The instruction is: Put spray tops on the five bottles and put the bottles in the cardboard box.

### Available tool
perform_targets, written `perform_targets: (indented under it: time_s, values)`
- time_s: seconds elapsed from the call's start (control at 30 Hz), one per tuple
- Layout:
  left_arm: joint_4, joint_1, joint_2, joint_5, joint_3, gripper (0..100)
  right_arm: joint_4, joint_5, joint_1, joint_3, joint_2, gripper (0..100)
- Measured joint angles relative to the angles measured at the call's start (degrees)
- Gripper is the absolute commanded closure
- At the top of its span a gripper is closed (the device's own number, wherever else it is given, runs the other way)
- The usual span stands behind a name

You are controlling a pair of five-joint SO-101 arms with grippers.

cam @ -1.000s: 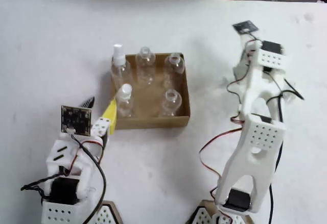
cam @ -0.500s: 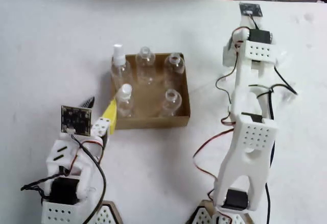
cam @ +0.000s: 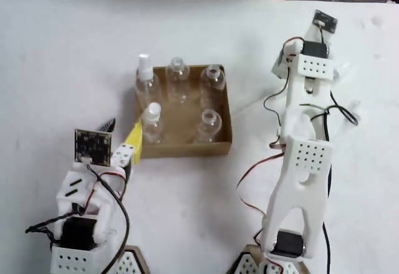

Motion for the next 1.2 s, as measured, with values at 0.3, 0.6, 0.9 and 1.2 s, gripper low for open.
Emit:
perform_targets:
  time_s: [0.3,0.6,0.9,1.2]
  values:
    - [0.0,0.0,0.0,0.0,0.0,82,0.0,-2.0,-0.2,-1.1,2.1,83.0]
    - [0.0,0.0,0.0,0.0,0.0,82,0.0,-2.0,-0.4,-1.6,4.6,81.4]
    - [0.0,0.0,0.0,0.0,0.0,82,0.0,-2.0,-0.5,-1.7,5.0,93.3]
    - [0.0,0.0,0.0,0.0,0.0,82,1.0,-2.0,-0.6,-2.1,5.1,98.1]
